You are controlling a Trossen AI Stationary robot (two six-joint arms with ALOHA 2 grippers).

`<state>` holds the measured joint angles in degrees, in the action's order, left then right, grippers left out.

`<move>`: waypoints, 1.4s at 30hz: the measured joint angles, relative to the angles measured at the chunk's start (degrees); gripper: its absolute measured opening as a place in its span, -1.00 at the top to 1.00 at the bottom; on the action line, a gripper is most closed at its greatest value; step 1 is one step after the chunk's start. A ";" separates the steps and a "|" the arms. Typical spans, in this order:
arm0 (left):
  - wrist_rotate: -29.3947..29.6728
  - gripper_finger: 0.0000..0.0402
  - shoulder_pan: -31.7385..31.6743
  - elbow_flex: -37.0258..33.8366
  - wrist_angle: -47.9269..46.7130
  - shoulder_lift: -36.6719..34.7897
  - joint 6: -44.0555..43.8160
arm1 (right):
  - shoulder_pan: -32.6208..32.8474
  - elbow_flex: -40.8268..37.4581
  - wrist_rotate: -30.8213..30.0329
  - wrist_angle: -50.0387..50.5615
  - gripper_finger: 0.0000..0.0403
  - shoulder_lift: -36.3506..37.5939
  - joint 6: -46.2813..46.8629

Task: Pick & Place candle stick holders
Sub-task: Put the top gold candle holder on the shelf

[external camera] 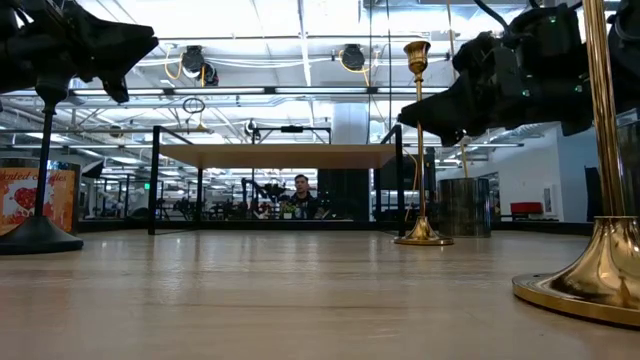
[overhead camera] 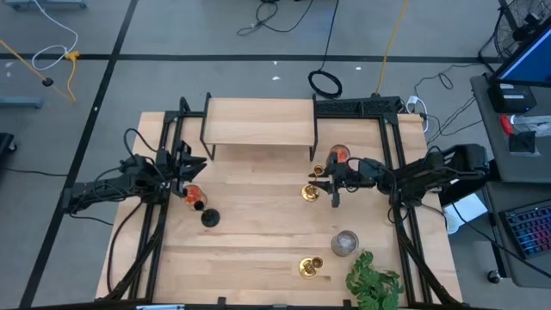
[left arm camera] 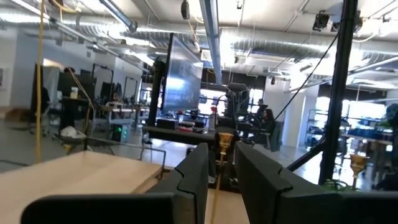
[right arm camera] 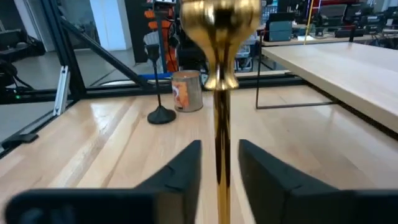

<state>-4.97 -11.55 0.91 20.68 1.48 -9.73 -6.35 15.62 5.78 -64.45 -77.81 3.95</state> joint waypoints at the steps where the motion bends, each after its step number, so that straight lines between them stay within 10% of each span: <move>1: 0.00 0.57 0.00 0.00 -0.16 0.02 -0.52 | 0.00 0.00 -0.02 -0.27 0.68 0.11 0.11; 18: -0.04 0.57 0.00 0.01 -6.80 0.10 -1.63 | 0.11 8.93 7.64 -9.62 0.95 1.11 11.88; 31: -0.03 0.57 0.02 0.00 -8.76 1.25 -5.42 | -9.98 38.32 3.59 27.50 0.95 1.10 -0.58; 42: 0.00 0.57 0.02 0.00 -8.49 1.25 -3.66 | -26.56 41.03 -1.61 28.29 0.95 -1.10 0.28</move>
<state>-4.97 -11.53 0.91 12.18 2.72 -13.39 -32.91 56.64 4.17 -36.16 -78.91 4.23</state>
